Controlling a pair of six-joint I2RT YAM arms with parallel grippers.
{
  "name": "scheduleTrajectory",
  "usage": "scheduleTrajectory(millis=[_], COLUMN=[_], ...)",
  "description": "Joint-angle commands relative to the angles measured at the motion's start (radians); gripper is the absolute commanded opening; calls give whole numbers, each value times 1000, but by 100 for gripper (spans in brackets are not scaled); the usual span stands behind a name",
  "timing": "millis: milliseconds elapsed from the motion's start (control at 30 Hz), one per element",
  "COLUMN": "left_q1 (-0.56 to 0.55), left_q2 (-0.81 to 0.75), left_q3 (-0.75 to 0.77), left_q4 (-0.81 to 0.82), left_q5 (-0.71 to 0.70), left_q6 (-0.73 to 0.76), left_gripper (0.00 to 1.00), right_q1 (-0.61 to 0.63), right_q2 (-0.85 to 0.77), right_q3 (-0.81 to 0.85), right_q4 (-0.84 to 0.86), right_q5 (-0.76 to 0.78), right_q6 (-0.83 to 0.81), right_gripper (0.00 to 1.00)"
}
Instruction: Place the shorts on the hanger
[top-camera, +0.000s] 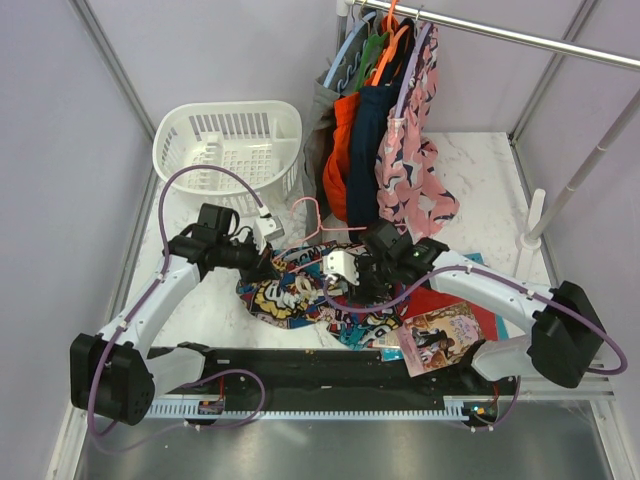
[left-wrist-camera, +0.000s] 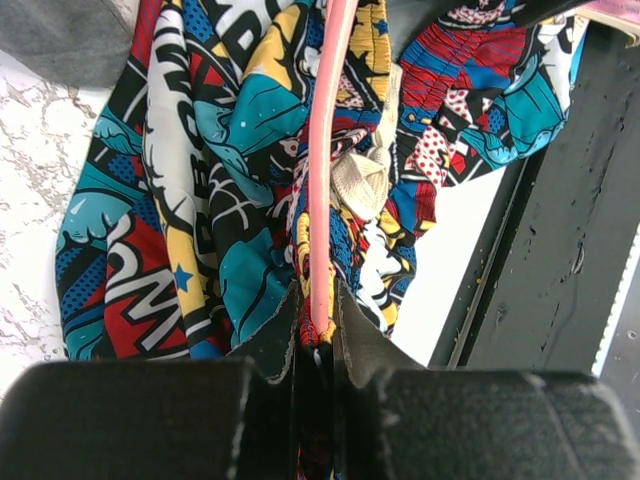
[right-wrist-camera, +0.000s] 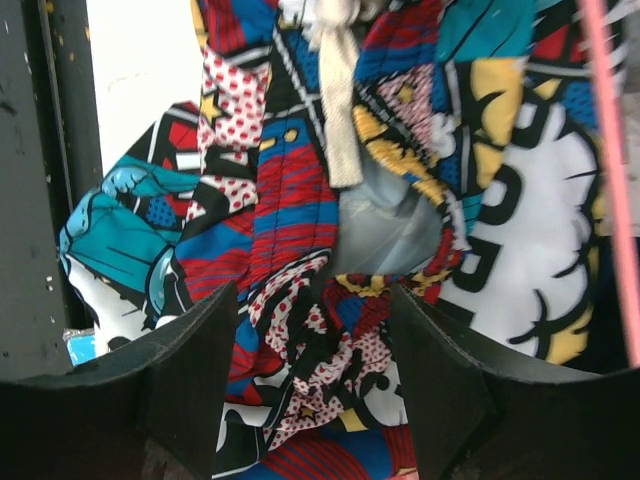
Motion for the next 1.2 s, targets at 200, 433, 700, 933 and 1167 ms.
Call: scheduleTrajectory(millis=[200, 433, 700, 933, 1167], left_q1=[1, 50, 234, 291, 296], left_q2=[-41, -102, -82, -67, -51], left_q3=[26, 56, 138, 162, 110], left_q4=[-86, -194, -364, -574, -584], left_q5=[24, 77, 200, 190, 84], left_q6=[127, 225, 442, 737, 814], left_gripper=[2, 2, 2, 2, 2], right_q1=[-67, -209, -370, -495, -544], right_q2=[-70, -197, -328, -397, -435], right_q3=[-12, -15, -108, -170, -150], right_q4=[-90, -174, -211, -194, -202], right_q5=[5, -3, 8, -9, -52], right_q6=[-111, -156, -225, -258, -298], right_gripper=[2, 0, 0, 0, 0])
